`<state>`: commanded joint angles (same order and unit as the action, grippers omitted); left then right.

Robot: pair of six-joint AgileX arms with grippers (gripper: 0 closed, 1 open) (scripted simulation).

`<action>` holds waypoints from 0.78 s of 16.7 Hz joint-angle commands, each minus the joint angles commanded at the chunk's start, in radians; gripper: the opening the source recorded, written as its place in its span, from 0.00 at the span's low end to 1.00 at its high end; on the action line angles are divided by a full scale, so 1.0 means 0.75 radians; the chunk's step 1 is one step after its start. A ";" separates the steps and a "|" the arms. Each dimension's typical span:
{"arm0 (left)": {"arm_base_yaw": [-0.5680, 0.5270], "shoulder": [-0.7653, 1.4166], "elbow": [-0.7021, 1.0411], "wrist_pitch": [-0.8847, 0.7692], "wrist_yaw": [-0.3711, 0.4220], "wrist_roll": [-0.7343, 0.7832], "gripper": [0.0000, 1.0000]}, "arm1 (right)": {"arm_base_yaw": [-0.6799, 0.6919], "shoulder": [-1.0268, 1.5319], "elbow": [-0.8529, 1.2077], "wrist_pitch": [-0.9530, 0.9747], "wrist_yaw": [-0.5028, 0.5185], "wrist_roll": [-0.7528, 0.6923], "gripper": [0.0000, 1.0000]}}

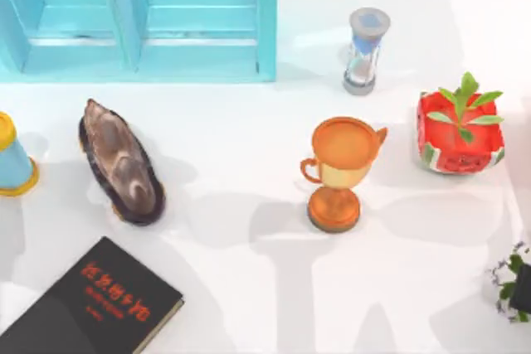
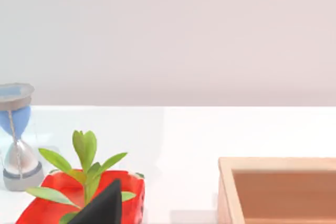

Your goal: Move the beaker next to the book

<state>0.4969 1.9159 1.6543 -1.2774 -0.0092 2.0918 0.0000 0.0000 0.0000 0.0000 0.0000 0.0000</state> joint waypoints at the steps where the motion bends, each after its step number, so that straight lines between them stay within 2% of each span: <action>1: 0.031 0.035 0.037 -0.018 0.004 0.034 1.00 | 0.000 0.000 0.000 0.000 0.000 0.000 1.00; 5: 0.112 0.113 0.127 -0.054 0.014 0.117 1.00 | 0.000 0.000 0.000 0.000 0.000 0.000 1.00; 13: 0.116 0.120 0.112 -0.032 0.015 0.121 1.00 | 0.000 0.000 0.000 0.000 0.000 0.000 1.00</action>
<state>0.5840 2.0057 1.7381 -1.3016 0.0020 2.1827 0.0000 0.0000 0.0000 0.0000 0.0000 0.0000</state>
